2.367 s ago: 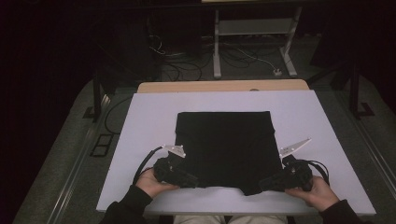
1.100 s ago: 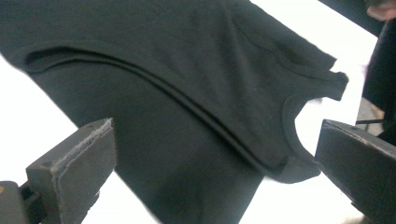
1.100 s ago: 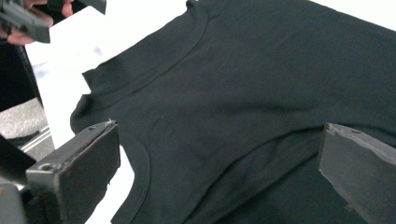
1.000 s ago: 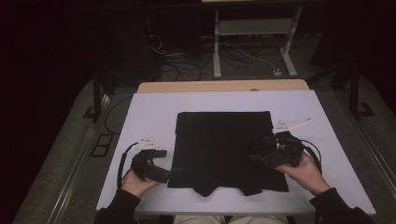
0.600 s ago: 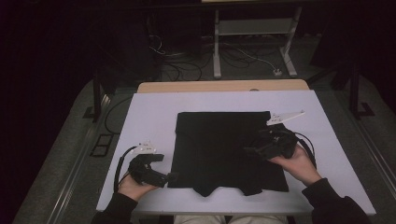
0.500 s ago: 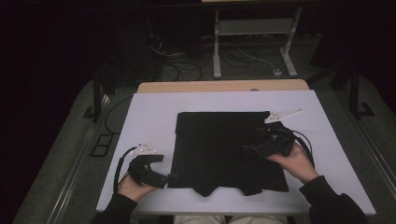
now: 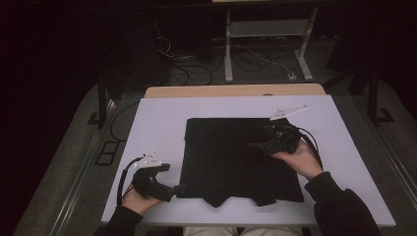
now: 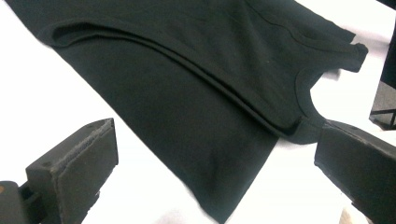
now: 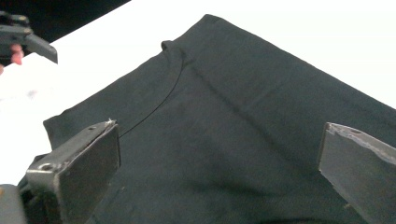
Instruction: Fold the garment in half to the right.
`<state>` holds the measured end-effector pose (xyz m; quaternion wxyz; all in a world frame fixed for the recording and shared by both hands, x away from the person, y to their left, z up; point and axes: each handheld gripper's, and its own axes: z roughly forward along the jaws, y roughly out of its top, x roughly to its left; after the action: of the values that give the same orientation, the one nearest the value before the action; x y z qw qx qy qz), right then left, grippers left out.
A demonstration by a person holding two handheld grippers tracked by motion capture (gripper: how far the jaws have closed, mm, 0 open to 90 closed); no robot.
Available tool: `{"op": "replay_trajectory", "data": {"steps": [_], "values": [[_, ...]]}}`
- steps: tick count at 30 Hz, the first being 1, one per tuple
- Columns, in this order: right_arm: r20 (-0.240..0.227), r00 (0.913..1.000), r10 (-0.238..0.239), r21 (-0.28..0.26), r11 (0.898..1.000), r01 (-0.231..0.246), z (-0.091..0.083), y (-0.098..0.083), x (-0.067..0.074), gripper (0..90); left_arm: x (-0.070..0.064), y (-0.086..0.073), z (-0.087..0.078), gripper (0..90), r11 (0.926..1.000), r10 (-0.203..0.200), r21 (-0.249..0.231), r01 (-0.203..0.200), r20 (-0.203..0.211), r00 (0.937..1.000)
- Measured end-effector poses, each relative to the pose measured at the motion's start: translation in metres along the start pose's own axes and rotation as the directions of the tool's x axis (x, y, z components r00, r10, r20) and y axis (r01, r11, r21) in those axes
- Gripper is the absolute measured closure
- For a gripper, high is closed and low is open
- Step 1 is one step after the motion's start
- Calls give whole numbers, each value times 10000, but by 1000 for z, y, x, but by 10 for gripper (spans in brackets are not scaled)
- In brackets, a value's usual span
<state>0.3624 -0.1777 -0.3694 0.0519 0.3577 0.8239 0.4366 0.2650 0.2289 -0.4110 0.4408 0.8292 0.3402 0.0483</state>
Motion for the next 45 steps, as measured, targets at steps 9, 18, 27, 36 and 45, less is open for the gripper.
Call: {"op": "replay_trajectory", "data": {"steps": [9, 18, 27, 36, 45], "values": [[-10, 9999, -146, 4, 9999, 146, 15, 18, -5, 0, 1, -7, -3, 0, 9998, 189, 74, -187, -264, 9995], [40, 9991, -428, 251, 9988, 427, 34, 36, -4, 0, 0, -12, 1, 0, 9989, 316, 343, -309, -190, 9993], [-53, 9988, -490, 466, 9977, 492, 55, 52, -4, 0, -3, -16, 9, 0, 9945, 602, 850, -608, 101, 9981], [-122, 9980, -624, 692, 9956, 631, 78, 64, -4, 0, -5, -18, 19, 0, 9908, 541, 1219, -588, 417, 9977], [-317, 9974, -652, 791, 9946, 676, 102, 73, 1, 0, -7, -19, 25, 0, 9759, 755, 1996, -879, 687, 9948]]}}
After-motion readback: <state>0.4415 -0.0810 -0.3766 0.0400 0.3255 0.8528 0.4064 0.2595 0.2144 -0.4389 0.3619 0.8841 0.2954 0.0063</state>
